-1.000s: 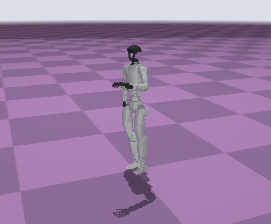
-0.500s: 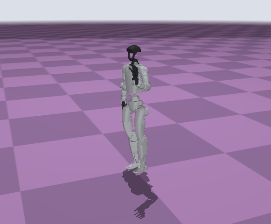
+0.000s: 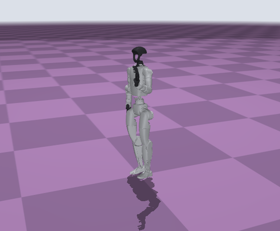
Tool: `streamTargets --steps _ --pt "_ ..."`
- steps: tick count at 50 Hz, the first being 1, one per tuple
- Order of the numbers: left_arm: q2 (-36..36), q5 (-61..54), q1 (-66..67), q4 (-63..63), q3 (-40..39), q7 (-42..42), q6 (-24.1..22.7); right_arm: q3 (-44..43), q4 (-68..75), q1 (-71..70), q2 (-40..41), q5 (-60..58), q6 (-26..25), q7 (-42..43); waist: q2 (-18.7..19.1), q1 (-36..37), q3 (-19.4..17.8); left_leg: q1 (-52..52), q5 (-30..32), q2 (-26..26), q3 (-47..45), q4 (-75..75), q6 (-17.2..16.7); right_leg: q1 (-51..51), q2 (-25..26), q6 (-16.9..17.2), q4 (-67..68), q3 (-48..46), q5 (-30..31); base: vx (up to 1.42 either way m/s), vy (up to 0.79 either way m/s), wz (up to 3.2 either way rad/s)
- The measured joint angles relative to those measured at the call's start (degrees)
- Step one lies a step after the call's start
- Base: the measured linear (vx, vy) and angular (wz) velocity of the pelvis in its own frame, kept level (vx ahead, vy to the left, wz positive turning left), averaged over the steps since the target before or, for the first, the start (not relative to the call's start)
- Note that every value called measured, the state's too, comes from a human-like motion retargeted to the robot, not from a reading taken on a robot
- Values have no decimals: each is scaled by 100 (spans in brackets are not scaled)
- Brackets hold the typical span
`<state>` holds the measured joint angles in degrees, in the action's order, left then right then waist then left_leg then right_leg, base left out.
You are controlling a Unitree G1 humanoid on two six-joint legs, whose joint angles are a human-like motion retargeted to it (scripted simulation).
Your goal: Upper body actions
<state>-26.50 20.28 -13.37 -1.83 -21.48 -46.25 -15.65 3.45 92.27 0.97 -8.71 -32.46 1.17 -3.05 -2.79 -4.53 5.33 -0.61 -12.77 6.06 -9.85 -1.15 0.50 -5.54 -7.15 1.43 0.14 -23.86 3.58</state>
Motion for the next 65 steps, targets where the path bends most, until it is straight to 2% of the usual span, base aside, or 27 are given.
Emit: streamTargets --steps 5,9,12,13,15,18,20,22,23,25,28,30,32,40,41,43,47,48,50,55,60,62,65 --pt "-583 482 -223 -825 856 790 -17 42 28 29 -34 -56 -5 35 -10 37 53 -3 -7 -16 -36 2 1 17 10 4 11 47 -5 0 0 0" --pt "-1005 967 -522 -1331 1527 920 -128 54 45 13 -50 -60 -27 18 0 17 85 -8 -12 -30 -36 -8 2 30 21 3 20 60 0 0 0 0" --pt "-1127 1444 -714 -1426 1920 1305 89 51 34 0 -30 -45 -28 2 -8 -8 93 1 -11 -29 -22 -11 5 20 25 0 18 54 7 0 0 0" --pt "-1096 1524 -761 -1383 2022 1633 244 50 30 -2 -19 -46 -28 -2 -14 -8 97 5 -11 -30 -24 -11 5 18 26 -1 18 57 8 0 0 0" --pt "-992 1595 -879 -1126 2197 3221 839 51 23 -13 0 -59 -23 -11 -19 -8 107 11 -11 -35 -30 -14 5 15 30 -4 20 64 10 0 0 0" --pt "-825 1706 -934 -700 2280 5628 2060 59 0 -41 23 -110 -12 -22 -15 -25 99 22 -9 -46 -41 -17 5 10 39 -9 24 74 14 0 0 0" --pt "-764 1688 -887 -595 2276 6045 2731 59 -26 -53 32 -144 -2 -28 -8 -36 83 29 -8 -54 -54 -16 4 13 45 -13 26 87 18 0 0 0" --pt "-733 1386 -790 -684 2219 5312 2665 52 -56 -59 40 -163 16 -29 0 -36 63 32 -9 -65 -77 -14 2 26 52 -18 29 109 24 0 0 0" --pt "-755 1189 -720 -758 2155 4573 2416 51 -62 -63 38 -160 30 -25 4 -36 53 33 -10 -70 -91 -14 1 34 55 -21 30 121 27 0 0 0" --pt "-792 1055 -596 -901 2037 2969 1789 61 -51 -63 35 -141 44 -17 4 -39 43 35 -12 -76 -107 -11 0 46 58 -24 32 137 32 0 0 0" --pt "-843 1820 -432 -1210 1709 401 542 43 0 -54 28 -122 21 -15 -13 -29 26 32 -10 -78 -108 -9 -2 53 57 -26 33 142 32 0 0 0" --pt "-889 2376 -335 -1440 1434 -816 261 21 34 -28 14 -93 10 1 -30 14 24 33 -9 -76 -122 -4 -3 49 57 -24 30 159 24 0 0 0" --pt "-841 2526 -246 -1568 1312 -1304 251 26 58 -15 0 -83 -2 15 -39 144 24 47 -24 -96 -230 4 -11 79 56 -21 61 280 11 0 0 -41" --pt "-566 2293 -148 -1627 934 -1357 413 12 76 35 -48 -110 -17 27 -56 259 58 35 -27 -83 -222 -1 -15 89 25 -4 76 289 4 0 1 5" --pt "-537 2219 -204 -1501 901 -1142 510 20 77 20 -50 -113 -17 18 -57 218 56 30 -19 -71 -170 -6 -11 71 20 -3 67 233 5 -1 2 45" --pt "-405 1755 -386 -1048 944 -358 898 48 77 9 -48 -118 -12 4 -63 149 71 19 -4 -45 -72 -17 -3 34 10 0 48 126 8 -1 2 45" --pt "-303 656 -705 -225 1038 2160 2339 66 47 -42 -24 -165 -2 -34 -82 113 80 6 13 -23 13 -27 6 -11 8 4 31 24 2 -2 0 20" --pt "-315 564 -707 -213 1032 2399 2705 69 24 -65 -13 -188 2 -46 -83 99 69 5 14 -26 18 -28 8 -14 11 5 31 19 2 0 0 0" --pt "-349 626 -657 -326 1013 2460 2856 72 -34 -76 5 -214 23 -51 -76 91 57 9 15 -34 9 -23 9 -12 19 5 31 27 5 0 0 0" --pt "-379 1296 -300 -738 988 673 1562 176 -116 -112 51 -131 123 -58 -76 54 31 24 -3 -36 -30 -22 10 10 20 -2 33 77 21 0 0 -4" --pt "-393 2051 317 -675 1309 -873 -261 181 -108 -145 73 -220 86 -109 -86 45 -2 32 -13 -33 -53 -18 8 23 10 3 38 96 27 0 0 0" --pt "-330 2294 663 -469 1508 -1267 -645 196 -104 -137 73 -237 91 -86 -79 19 -4 34 -19 -33 -63 -15 9 30 11 5 38 109 31 0 0 0" --pt "-32 2490 1193 0 1821 -1211 -653 198 -76 -131 72 -257 75 -70 -60 -22 5 33 -30 -41 -85 -11 10 48 12 11 40 135 38 0 0 0"
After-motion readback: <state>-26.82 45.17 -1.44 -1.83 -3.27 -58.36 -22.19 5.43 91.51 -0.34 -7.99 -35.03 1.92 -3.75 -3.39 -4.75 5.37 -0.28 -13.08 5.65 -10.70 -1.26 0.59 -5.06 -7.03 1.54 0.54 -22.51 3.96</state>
